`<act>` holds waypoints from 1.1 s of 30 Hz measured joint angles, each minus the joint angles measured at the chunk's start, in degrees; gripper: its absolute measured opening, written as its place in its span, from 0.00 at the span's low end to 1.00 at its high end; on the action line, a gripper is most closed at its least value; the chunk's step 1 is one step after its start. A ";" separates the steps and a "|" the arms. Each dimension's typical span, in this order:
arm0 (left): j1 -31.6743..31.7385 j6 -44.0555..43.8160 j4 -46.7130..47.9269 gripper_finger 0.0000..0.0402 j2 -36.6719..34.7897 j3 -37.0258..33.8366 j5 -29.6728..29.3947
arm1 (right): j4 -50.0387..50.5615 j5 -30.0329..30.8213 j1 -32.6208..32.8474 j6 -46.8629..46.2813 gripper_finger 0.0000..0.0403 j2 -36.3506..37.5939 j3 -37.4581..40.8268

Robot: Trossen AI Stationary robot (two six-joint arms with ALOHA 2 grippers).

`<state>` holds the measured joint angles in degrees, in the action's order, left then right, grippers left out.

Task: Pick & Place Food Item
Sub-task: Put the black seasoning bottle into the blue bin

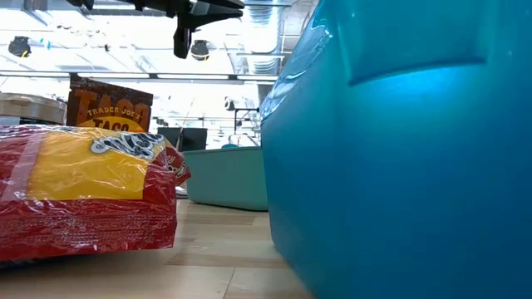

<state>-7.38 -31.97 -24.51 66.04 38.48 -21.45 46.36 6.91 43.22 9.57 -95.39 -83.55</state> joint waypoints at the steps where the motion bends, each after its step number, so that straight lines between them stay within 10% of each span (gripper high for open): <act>1: 0.00 0.01 0.00 0.09 0.00 0.00 0.00 | 0.02 -0.12 -0.05 0.10 0.49 -0.65 -0.77; 33: 0.00 0.01 0.01 0.09 0.00 0.00 0.24 | 0.92 -1.22 -0.94 2.49 0.50 -7.17 1.36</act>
<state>-7.38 -31.95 -24.50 66.04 38.48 -21.21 47.28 5.69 42.28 12.06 -102.56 -82.19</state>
